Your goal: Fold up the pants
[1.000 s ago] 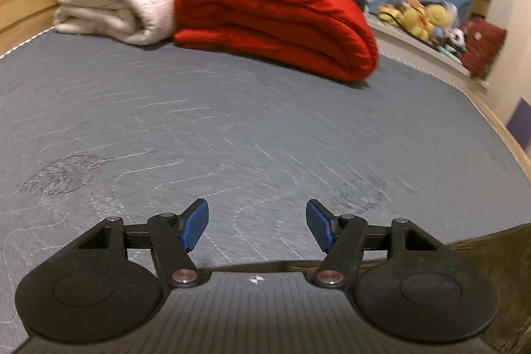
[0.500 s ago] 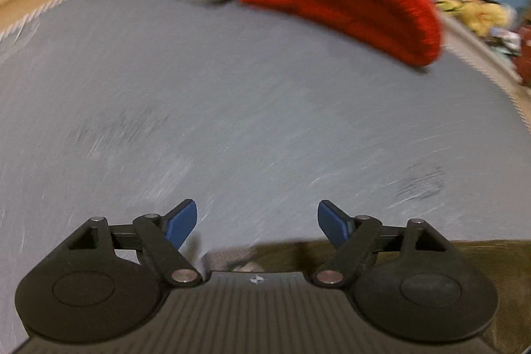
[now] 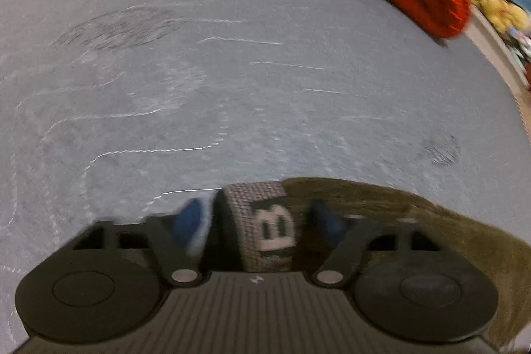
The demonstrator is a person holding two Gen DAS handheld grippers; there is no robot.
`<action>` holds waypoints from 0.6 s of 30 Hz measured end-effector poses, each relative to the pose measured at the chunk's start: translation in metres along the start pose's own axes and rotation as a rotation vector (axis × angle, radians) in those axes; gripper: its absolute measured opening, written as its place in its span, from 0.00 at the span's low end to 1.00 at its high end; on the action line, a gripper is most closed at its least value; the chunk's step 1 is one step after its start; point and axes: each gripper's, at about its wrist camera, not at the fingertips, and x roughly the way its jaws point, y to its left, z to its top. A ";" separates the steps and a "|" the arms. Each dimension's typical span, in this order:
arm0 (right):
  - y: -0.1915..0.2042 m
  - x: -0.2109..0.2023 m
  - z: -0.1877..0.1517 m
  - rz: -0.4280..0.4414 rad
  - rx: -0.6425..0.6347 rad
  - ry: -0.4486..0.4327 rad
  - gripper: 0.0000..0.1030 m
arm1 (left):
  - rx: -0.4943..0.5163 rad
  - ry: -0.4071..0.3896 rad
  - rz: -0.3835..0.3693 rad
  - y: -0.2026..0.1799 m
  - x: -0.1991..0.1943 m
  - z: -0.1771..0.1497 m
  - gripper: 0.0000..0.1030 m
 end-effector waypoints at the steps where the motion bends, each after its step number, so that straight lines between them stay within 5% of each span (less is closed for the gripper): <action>1: 0.006 -0.017 0.001 0.007 -0.001 -0.014 0.48 | 0.017 -0.016 0.012 -0.003 -0.002 -0.001 0.53; 3: 0.018 -0.048 0.002 0.020 0.003 -0.036 0.49 | 0.042 -0.041 0.011 -0.009 -0.004 -0.003 0.40; 10: 0.051 -0.128 -0.002 0.042 0.004 -0.115 0.49 | 0.100 -0.212 0.096 -0.024 -0.010 -0.004 0.38; 15: 0.073 -0.160 -0.020 0.057 -0.032 -0.151 0.51 | 0.133 -0.171 0.136 -0.021 -0.010 -0.007 0.66; 18: 0.079 -0.168 -0.036 0.061 -0.024 -0.146 0.51 | 0.134 -0.233 0.148 -0.014 -0.033 -0.006 0.66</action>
